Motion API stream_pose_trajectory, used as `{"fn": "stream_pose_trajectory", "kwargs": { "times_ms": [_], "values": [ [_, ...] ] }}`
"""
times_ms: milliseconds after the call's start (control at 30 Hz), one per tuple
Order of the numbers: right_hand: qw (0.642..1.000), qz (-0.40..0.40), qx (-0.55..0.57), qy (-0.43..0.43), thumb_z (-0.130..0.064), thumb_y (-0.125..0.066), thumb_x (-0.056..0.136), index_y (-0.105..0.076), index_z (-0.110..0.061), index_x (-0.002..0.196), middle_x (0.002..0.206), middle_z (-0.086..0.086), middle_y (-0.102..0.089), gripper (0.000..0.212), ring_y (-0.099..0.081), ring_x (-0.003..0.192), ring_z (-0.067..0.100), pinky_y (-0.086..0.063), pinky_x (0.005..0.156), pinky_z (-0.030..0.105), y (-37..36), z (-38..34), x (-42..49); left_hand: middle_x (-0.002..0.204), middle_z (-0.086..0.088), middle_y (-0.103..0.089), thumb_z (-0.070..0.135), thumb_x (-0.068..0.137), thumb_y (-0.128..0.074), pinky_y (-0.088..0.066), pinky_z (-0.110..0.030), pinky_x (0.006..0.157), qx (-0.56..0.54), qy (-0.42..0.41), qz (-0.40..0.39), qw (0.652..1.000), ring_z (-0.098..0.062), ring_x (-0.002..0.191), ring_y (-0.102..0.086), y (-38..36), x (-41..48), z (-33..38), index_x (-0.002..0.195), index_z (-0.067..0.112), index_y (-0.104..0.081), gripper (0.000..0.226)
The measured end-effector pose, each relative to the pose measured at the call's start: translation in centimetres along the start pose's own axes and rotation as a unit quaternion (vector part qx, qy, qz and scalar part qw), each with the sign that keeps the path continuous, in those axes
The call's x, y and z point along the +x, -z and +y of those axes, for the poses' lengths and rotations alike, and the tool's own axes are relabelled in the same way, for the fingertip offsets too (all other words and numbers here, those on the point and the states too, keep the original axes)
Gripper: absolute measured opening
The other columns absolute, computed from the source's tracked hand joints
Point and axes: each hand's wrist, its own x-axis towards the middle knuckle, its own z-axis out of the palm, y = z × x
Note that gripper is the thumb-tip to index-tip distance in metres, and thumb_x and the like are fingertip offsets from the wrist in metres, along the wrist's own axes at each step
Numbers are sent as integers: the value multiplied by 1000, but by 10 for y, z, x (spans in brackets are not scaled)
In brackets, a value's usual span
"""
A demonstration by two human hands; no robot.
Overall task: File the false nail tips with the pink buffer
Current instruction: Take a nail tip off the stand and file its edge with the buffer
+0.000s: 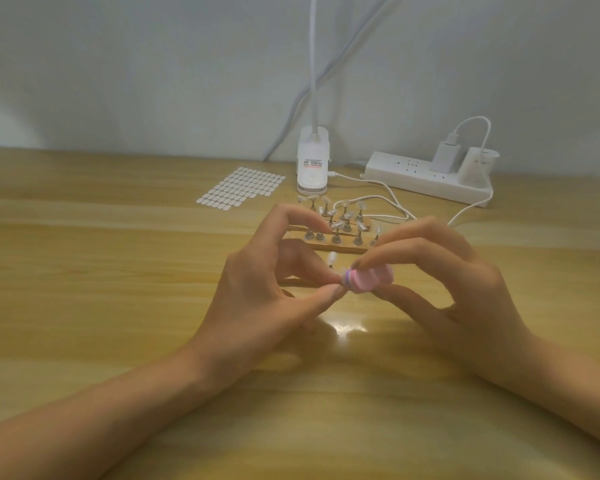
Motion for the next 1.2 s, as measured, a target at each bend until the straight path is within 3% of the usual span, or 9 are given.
{"fn": "stream_pose_trajectory", "kwargs": {
  "times_ms": [133,233,400,700,800,933,1033,1200],
  "values": [
    [1000,-7,3,-10,-8,-72,91,-67,-16,110,103,5,-64,21,-63,100,15,-51,90,26,-1,-1,1,76,4,-75,9,79,-84,-53,-27,46,15,0,1,1000,-17,74,-75,0,-1,0,109,28,-54,47],
    [1000,-7,5,5,-9,-71,92,-68,-17,109,103,2,-64,19,-64,97,15,-51,87,26,-2,-3,1,75,5,-74,19,78,-82,-55,-33,46,34,-16,1,999,-14,76,-76,-1,-2,2,106,30,-52,43],
    [1000,-3,7,-2,-13,-70,95,-73,-14,107,102,3,-65,13,-64,95,15,-52,85,30,-3,-7,0,74,7,-73,9,79,-84,-46,-13,51,52,-35,12,998,-9,68,-72,-1,-2,2,102,27,-52,43],
    [1000,-17,0,15,-14,-73,92,-76,-14,106,102,2,-67,14,-68,97,18,-53,83,43,-4,-7,-1,74,10,-73,19,78,-83,-45,-12,53,58,-49,10,997,-7,68,-70,-2,-2,2,100,27,-51,40],
    [1000,8,8,-19,-12,-73,89,-73,-14,107,100,4,-67,18,-67,95,15,-53,84,37,0,-5,1,74,10,-74,16,78,-83,-47,-15,54,61,-49,17,997,-6,69,-70,-1,-1,2,100,28,-51,40],
    [1000,-16,17,6,-14,-73,92,-75,-14,107,102,1,-67,15,-67,97,17,-53,85,38,-4,-8,-1,73,12,-73,29,77,-82,-46,-15,53,59,-52,8,997,-7,68,-70,-3,-1,3,100,28,-50,39],
    [999,6,17,-30,-12,-74,90,-74,-14,108,100,3,-67,18,-66,94,14,-52,84,31,0,-3,2,74,11,-73,22,77,-83,-46,-17,54,68,-46,19,996,-8,70,-70,-1,-1,3,99,29,-51,39],
    [1000,-10,23,-6,-13,-75,91,-74,-18,109,102,1,-67,19,-66,96,15,-52,86,31,-3,-4,1,73,13,-72,23,78,-84,-46,-17,53,82,-59,14,995,-9,71,-70,-3,-1,3,98,29,-50,40]
  ]
}}
